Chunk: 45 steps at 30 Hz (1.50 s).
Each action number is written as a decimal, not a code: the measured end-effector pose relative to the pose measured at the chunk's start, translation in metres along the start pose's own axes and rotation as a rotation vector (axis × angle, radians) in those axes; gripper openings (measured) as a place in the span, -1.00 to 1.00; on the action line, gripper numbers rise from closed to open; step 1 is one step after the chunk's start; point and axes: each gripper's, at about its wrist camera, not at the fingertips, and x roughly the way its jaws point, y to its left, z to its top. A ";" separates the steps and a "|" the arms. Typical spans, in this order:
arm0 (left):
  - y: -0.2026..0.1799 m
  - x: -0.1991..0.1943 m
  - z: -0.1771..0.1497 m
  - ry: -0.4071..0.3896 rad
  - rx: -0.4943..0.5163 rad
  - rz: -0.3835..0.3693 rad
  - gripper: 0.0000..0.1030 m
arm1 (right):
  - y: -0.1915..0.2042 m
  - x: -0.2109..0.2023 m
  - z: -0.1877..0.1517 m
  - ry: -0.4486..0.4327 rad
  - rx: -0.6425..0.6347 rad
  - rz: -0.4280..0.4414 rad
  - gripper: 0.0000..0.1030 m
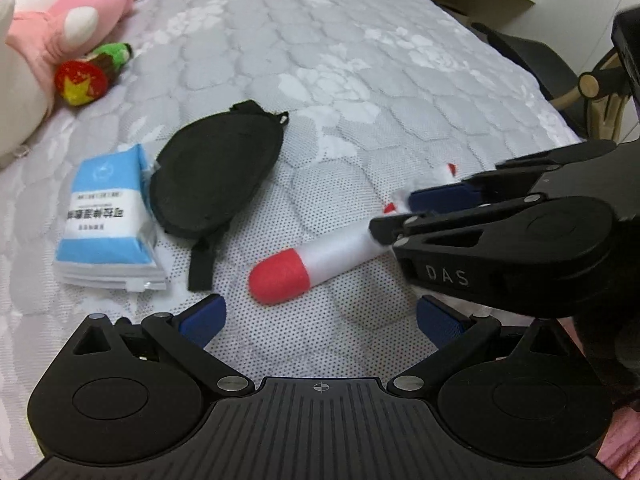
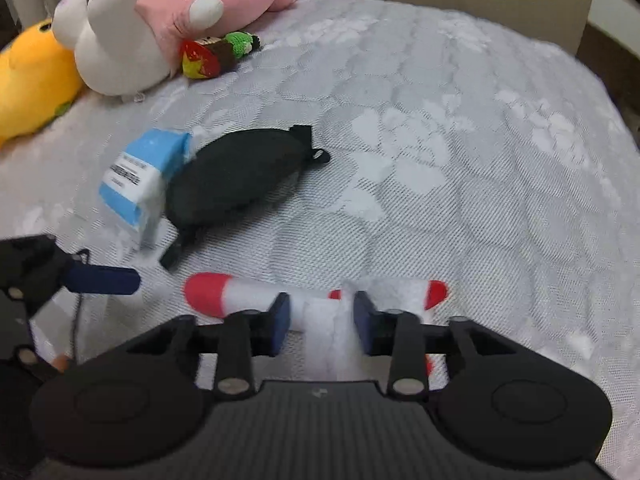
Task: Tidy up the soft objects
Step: 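Wipe the rocket body toward its red nose with the right gripper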
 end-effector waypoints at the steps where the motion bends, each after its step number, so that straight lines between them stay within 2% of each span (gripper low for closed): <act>1: 0.001 0.001 0.001 0.000 -0.004 -0.010 1.00 | 0.003 -0.001 -0.001 -0.011 -0.045 -0.028 -0.74; 2: 0.001 0.000 0.001 0.001 -0.004 -0.016 1.00 | 0.007 -0.003 -0.003 -0.026 -0.094 -0.061 -0.86; 4: 0.003 -0.002 0.000 -0.007 -0.013 -0.021 1.00 | 0.006 -0.006 -0.003 -0.039 -0.130 -0.088 -0.88; 6: 0.007 -0.004 0.001 -0.015 -0.037 -0.034 1.00 | -0.004 -0.011 -0.001 -0.046 -0.107 -0.104 -0.90; 10: 0.016 -0.001 0.003 -0.002 -0.091 -0.062 1.00 | -0.051 -0.024 0.007 -0.066 0.092 -0.096 -0.90; 15: 0.017 0.011 0.007 0.032 -0.089 -0.031 1.00 | -0.106 -0.036 0.003 -0.084 0.369 0.046 -0.86; 16: 0.016 0.011 0.007 0.033 -0.085 -0.031 1.00 | -0.108 -0.036 0.001 -0.081 0.378 0.058 -0.74; 18: 0.015 0.011 0.006 0.031 -0.079 -0.025 1.00 | -0.104 -0.036 -0.005 -0.049 0.365 0.050 -0.36; 19: 0.015 0.011 0.006 0.030 -0.079 -0.019 1.00 | -0.102 -0.034 -0.008 -0.025 0.374 0.053 -0.09; 22: 0.016 0.012 0.006 0.027 -0.082 -0.002 1.00 | -0.096 -0.024 -0.022 0.059 0.441 0.077 -0.11; 26: 0.014 0.015 0.007 0.030 -0.070 0.014 1.00 | -0.083 0.001 -0.025 0.135 0.448 0.055 0.05; 30: 0.013 0.017 0.006 0.033 -0.054 0.031 1.00 | -0.078 0.017 -0.024 0.132 0.495 0.109 -0.02; 31: 0.013 0.016 0.006 0.032 -0.053 0.036 1.00 | -0.077 0.016 -0.025 0.120 0.490 0.106 -0.16; 32: 0.013 0.016 0.005 0.030 -0.052 0.042 1.00 | -0.076 0.011 -0.026 0.100 0.480 0.099 -0.45; 34: 0.012 0.014 0.004 0.025 -0.048 0.055 1.00 | -0.074 -0.001 -0.028 0.051 0.463 0.091 -0.73; 36: 0.013 0.015 0.005 0.027 -0.049 0.054 1.00 | -0.075 -0.022 -0.034 -0.016 0.489 0.149 -0.75; 39: 0.013 0.017 0.006 0.033 -0.051 0.048 1.00 | -0.079 -0.041 -0.042 -0.060 0.589 0.295 -0.75; 40: 0.014 0.018 0.006 0.035 -0.051 0.046 1.00 | -0.077 -0.044 -0.040 -0.075 0.596 0.317 -0.75; 43: 0.015 0.023 0.008 0.052 -0.059 0.041 1.00 | -0.060 -0.043 -0.025 -0.128 0.539 0.303 -0.75; 45: 0.018 0.028 0.007 0.071 -0.070 0.044 1.00 | -0.048 -0.033 -0.007 -0.143 0.497 0.331 -0.75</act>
